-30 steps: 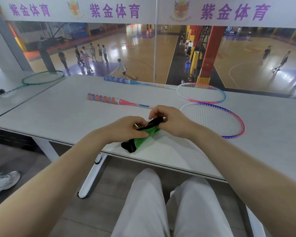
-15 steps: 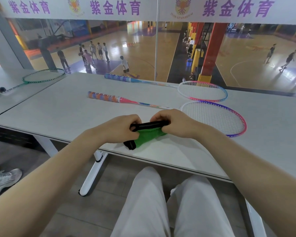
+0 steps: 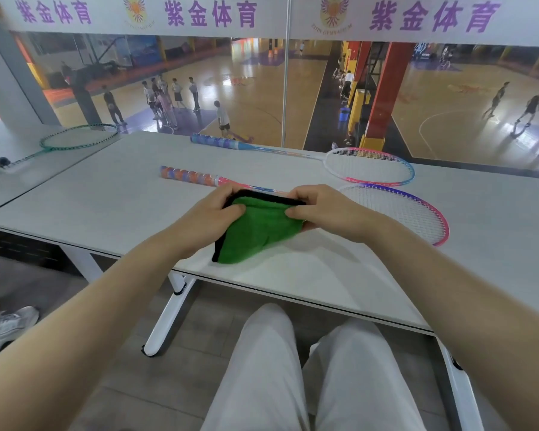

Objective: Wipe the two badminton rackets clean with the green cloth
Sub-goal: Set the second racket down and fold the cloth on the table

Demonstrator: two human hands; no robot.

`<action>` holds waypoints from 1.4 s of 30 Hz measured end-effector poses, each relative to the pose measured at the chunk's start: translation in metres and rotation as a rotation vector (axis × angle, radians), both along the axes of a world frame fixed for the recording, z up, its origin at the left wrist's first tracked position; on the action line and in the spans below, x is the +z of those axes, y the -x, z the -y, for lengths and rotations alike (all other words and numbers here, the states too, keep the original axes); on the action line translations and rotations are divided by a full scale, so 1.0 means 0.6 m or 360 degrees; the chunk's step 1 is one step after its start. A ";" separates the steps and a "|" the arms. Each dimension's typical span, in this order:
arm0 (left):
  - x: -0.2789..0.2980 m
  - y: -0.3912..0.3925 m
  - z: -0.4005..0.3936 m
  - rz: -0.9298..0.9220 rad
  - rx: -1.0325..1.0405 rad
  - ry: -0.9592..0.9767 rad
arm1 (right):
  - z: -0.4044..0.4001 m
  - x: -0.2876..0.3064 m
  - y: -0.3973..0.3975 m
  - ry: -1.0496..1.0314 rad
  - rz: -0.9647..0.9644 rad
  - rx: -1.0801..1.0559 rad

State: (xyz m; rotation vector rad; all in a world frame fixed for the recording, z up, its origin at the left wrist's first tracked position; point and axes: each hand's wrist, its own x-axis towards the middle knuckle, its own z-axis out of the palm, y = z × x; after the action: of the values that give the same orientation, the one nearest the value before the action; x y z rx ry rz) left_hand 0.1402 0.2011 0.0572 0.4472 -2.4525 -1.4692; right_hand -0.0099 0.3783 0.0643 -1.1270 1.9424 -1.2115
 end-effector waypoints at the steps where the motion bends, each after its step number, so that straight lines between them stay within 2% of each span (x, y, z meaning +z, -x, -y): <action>1: 0.002 0.001 0.002 -0.0033 0.0002 -0.0058 | 0.002 0.004 0.000 0.0016 0.0062 -0.0004; 5: -0.004 0.009 0.017 -0.0001 -0.0039 -0.0326 | 0.009 0.011 0.003 0.0024 0.0238 -0.0039; 6: -0.011 0.013 0.022 0.0055 -0.0030 -0.0300 | 0.014 0.008 0.004 -0.0018 0.0254 -0.0061; 8: -0.030 0.024 0.033 0.0185 0.0014 0.0018 | 0.025 -0.011 0.002 -0.0139 0.0166 -0.0121; 10: -0.057 0.034 0.042 0.0278 0.0048 0.0441 | 0.039 -0.042 0.005 -0.0271 -0.0125 -0.0181; 12: -0.081 0.042 0.048 0.0288 0.0102 0.0718 | 0.050 -0.072 0.009 -0.0335 -0.0373 -0.0263; 14: -0.100 0.045 0.051 0.0256 0.0188 0.0948 | 0.055 -0.091 0.010 -0.0296 -0.0499 -0.0361; 16: -0.110 0.043 0.052 0.0176 0.0258 0.1272 | 0.054 -0.104 0.004 -0.0223 -0.0760 -0.0439; 18: -0.110 0.036 0.048 -0.0045 0.0203 0.1444 | 0.048 -0.113 -0.009 -0.0096 -0.1066 -0.0416; 20: -0.102 0.026 0.037 -0.0225 -0.0053 0.1387 | 0.037 -0.116 -0.024 0.0020 -0.1220 -0.0243; 23: -0.098 0.005 0.021 -0.0185 -0.0374 0.1187 | 0.014 -0.122 -0.043 0.0046 -0.1395 0.0076; 26: -0.112 -0.020 0.025 0.0041 -0.0391 0.1059 | -0.012 -0.127 -0.048 -0.0015 -0.1408 0.0246; 29: -0.115 -0.032 0.028 0.0113 -0.0429 0.0903 | -0.028 -0.128 -0.042 0.0041 -0.1412 0.0315; 34: -0.115 -0.032 0.021 0.0013 -0.0421 0.1038 | -0.054 -0.128 -0.022 0.0091 -0.1383 0.0222; 38: -0.126 -0.029 0.013 0.0067 -0.0549 0.1097 | -0.071 -0.129 -0.023 -0.0049 -0.1419 0.0263; 41: -0.129 -0.034 0.013 0.0165 -0.0661 0.1353 | -0.082 -0.117 -0.025 -0.0149 -0.1279 0.0266; 42: -0.124 -0.039 0.009 0.0179 -0.0654 0.1312 | -0.085 -0.113 -0.025 -0.0150 -0.1158 0.0248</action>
State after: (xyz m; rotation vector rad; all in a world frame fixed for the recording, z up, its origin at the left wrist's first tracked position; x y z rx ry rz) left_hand 0.1634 0.1954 -0.0172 -0.1584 -3.0578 -0.4089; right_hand 0.0053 0.4291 -0.0038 -1.7997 2.3223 -0.6541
